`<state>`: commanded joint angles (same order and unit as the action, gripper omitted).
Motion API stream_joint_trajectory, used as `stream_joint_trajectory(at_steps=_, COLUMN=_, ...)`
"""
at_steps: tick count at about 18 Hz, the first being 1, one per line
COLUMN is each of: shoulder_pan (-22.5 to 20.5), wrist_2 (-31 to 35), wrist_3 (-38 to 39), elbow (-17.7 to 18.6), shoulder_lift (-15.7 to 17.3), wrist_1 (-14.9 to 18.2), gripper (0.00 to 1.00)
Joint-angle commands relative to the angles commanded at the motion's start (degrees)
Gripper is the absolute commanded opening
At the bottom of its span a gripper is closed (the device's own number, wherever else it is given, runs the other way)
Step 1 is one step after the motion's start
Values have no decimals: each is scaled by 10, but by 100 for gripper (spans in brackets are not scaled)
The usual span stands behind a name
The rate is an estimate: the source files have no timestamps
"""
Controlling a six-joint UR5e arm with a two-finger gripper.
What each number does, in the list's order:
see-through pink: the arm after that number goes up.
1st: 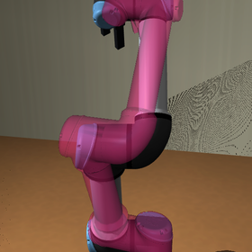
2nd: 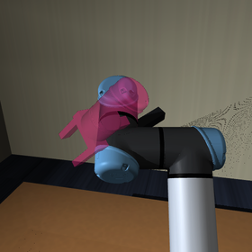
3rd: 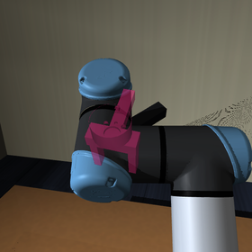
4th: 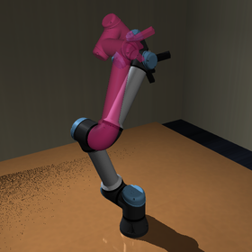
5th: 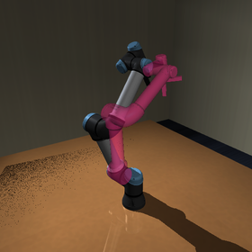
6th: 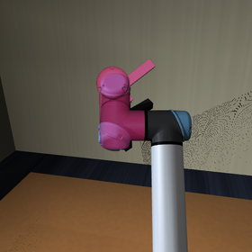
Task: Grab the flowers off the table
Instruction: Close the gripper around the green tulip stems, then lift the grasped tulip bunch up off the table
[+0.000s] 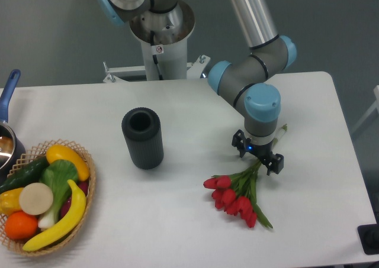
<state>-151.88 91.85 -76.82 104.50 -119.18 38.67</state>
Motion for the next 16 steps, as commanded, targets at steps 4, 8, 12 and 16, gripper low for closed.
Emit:
stream_joint_trajectory(at_steps=4, shoulder_pan=4, wrist_2=-1, wrist_3=0, elbow=-19, shoulder_lift=-13, wrist_1=0, gripper=100)
stream_joint_trajectory(at_steps=8, shoulder_pan=11, wrist_2=-3, wrist_3=-1, elbow=-23, shoulder_lift=-19, wrist_1=1, gripper=0)
stream_joint_trajectory(at_steps=12, shoulder_pan=12, wrist_2=0, wrist_3=17, elbow=-29, shoulder_lift=-13, wrist_1=0, gripper=0)
stream_joint_trajectory(at_steps=16, shoulder_pan=11, wrist_2=3, wrist_3=26, elbow=-32, shoulder_lift=4, wrist_1=2, gripper=0)
